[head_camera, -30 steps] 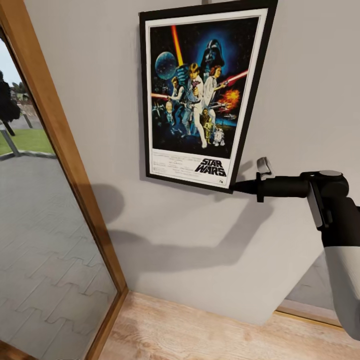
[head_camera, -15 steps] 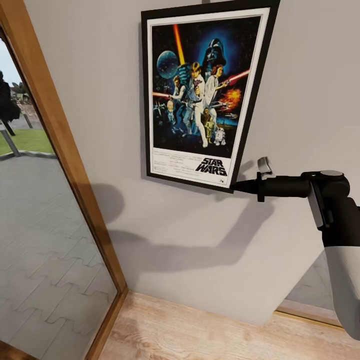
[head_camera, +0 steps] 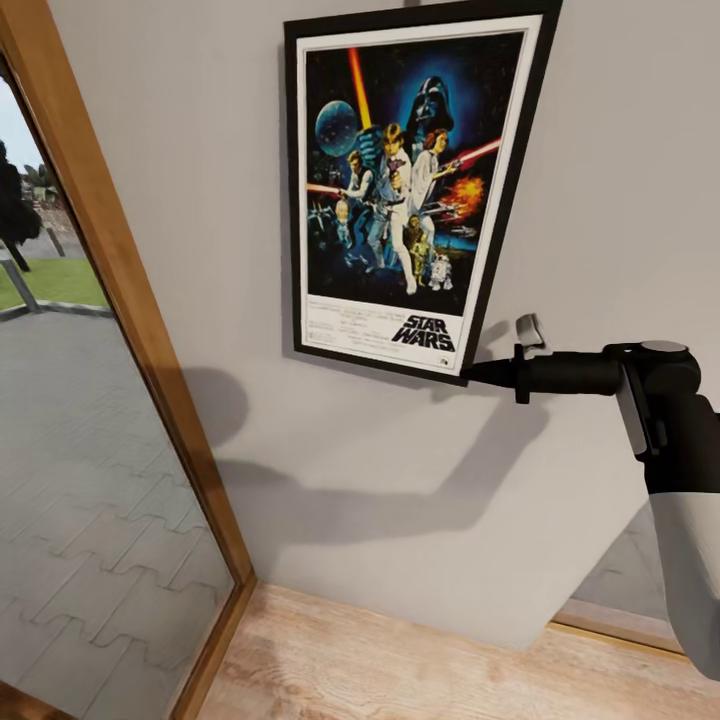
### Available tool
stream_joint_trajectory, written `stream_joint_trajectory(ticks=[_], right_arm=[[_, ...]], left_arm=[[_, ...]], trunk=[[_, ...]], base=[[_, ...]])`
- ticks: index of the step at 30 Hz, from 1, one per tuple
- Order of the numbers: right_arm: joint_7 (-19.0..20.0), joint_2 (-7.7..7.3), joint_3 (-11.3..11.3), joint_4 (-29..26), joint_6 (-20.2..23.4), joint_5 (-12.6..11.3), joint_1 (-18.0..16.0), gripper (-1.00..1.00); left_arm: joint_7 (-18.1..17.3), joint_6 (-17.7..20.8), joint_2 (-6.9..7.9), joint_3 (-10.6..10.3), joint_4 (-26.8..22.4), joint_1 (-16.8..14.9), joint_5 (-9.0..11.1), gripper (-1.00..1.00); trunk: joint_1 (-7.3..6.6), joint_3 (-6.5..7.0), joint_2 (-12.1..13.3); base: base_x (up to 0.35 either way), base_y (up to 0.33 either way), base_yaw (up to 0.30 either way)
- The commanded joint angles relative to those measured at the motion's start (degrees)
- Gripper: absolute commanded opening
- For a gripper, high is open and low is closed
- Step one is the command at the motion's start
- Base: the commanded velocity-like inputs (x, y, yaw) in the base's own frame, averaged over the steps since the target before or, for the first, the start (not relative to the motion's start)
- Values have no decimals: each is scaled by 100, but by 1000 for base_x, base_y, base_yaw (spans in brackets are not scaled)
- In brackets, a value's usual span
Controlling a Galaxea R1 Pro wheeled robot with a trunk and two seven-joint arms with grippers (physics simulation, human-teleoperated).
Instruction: Pick up the poster from the kitchen countertop and hang it on one of the wall nails in the kitchen.
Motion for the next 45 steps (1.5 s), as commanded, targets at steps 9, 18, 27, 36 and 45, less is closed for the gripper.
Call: stream_joint_trajectory(ticks=[9, 18, 27, 36, 45], right_arm=[[16, -2, -17, 0, 67, -8, -2, -100], [16, -1, -19, 0, 69, -8, -3, -100], [16, -1, -26, -11, 73, -14, -3, 100], [16, -1, -23, -19, 74, -14, -2, 100], [16, -2, -22, -18, 71, -9, -2, 100]], left_arm=[[-31, 49, -4, 14, -10, -1, -2, 100], [-33, 56, -4, 13, -13, -1, -2, 100], [-36, 58, -4, 14, -13, -1, -2, 100], [-34, 58, -4, 14, -13, -1, -2, 100], [-31, 58, -4, 14, -13, -1, -2, 100]], trunk=[[4, -11, -12], [4, -11, -12], [4, -11, -12], [4, -11, -12], [4, -11, -12]], base=[[0, 0, 0], [76, 0, 0], [26, 0, 0], [1, 0, 0], [0, 0, 0]])
